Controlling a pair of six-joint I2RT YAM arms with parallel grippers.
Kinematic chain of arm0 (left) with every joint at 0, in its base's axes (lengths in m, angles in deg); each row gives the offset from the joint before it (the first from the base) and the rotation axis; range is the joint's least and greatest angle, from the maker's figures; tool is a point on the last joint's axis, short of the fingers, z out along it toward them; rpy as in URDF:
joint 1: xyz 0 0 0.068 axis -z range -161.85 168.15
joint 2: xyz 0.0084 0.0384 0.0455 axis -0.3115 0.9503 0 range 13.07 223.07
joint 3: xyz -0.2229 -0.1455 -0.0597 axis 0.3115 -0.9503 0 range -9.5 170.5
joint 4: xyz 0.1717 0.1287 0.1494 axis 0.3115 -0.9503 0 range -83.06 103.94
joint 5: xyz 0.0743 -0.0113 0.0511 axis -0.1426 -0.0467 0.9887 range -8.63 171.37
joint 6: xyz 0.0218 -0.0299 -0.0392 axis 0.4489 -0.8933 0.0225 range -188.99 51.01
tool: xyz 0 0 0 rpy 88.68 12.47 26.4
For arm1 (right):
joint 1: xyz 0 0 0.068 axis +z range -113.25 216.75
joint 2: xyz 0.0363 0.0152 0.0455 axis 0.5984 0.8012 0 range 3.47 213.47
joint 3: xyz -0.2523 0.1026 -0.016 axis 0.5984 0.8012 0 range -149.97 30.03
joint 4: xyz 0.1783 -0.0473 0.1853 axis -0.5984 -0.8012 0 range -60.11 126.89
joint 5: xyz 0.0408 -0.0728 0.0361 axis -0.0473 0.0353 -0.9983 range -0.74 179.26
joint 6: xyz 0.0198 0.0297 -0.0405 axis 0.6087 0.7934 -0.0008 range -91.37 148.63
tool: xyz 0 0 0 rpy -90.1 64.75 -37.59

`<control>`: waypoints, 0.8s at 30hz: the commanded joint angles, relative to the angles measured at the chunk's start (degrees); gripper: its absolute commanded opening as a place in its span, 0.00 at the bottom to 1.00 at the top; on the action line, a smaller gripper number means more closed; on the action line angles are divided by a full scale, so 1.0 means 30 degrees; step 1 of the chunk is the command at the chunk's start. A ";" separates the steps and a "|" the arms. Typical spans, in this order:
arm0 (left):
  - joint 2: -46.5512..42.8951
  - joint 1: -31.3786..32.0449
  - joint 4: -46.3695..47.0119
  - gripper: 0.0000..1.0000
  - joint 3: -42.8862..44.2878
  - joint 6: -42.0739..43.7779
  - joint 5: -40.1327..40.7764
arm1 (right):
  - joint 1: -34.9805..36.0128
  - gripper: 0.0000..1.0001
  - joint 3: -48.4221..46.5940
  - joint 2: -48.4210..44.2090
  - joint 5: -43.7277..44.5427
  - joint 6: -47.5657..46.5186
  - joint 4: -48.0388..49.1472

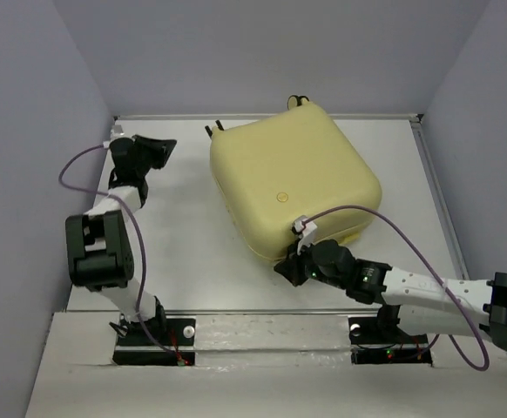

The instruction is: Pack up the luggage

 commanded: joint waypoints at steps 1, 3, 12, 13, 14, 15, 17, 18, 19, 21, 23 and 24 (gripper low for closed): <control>-0.5219 -0.0632 0.2184 0.06 -0.5016 0.1315 0.0782 | -0.3414 0.07 -0.2286 0.1141 -0.2538 -0.1994 0.1940; -0.8167 -0.0837 0.2038 0.06 -0.7936 0.1872 0.0871 | -0.4650 0.07 -0.3488 0.1670 -0.4004 -0.2933 0.1999; -1.3288 -0.1014 -0.2969 0.06 -0.8459 0.5915 0.1050 | -0.7205 0.07 -0.0598 -0.5992 -0.5094 -0.1826 -0.2648; -1.2907 -0.0840 -0.3611 0.06 -0.7902 0.6062 0.0612 | -0.7205 0.07 -0.0069 -0.7164 -0.4628 -0.1126 -0.3703; -1.2149 -0.0316 -0.3762 0.06 -0.6998 0.6209 0.0492 | -0.7205 0.07 0.0313 -0.8278 -0.3521 -0.0771 -0.6034; -1.1765 0.0037 -0.3880 0.09 -0.6524 0.6471 0.0433 | -0.7205 0.07 0.0781 -1.0204 -0.3046 -0.0332 -0.7101; -1.0655 0.1205 -0.4290 0.38 -0.5443 0.6649 0.0665 | -0.7205 0.07 0.1049 -1.2262 -0.2017 0.0987 -0.8193; -1.0242 0.2141 -0.4378 0.51 -0.5059 0.6737 0.0841 | -0.7205 0.07 0.1050 -1.2274 -0.1378 0.1368 -0.8747; -0.9831 0.2730 -0.4611 0.64 -0.4678 0.6883 0.0958 | -0.7205 0.07 0.0643 -1.2709 -0.0588 0.1806 -0.9188; -0.8309 0.4372 -0.4789 0.84 -0.3506 0.6914 0.0842 | -0.7205 0.07 0.0465 -1.2656 0.0560 0.1637 -0.9339; -0.7454 0.5077 -0.4469 0.89 -0.2887 0.6506 0.0696 | -0.7205 0.07 -0.0062 -1.1575 0.0621 0.1343 -0.9339; -0.6758 0.5283 -0.4235 0.92 -0.2365 0.6300 0.0638 | -0.7205 0.07 -0.0151 -1.1252 0.0592 0.1255 -0.9194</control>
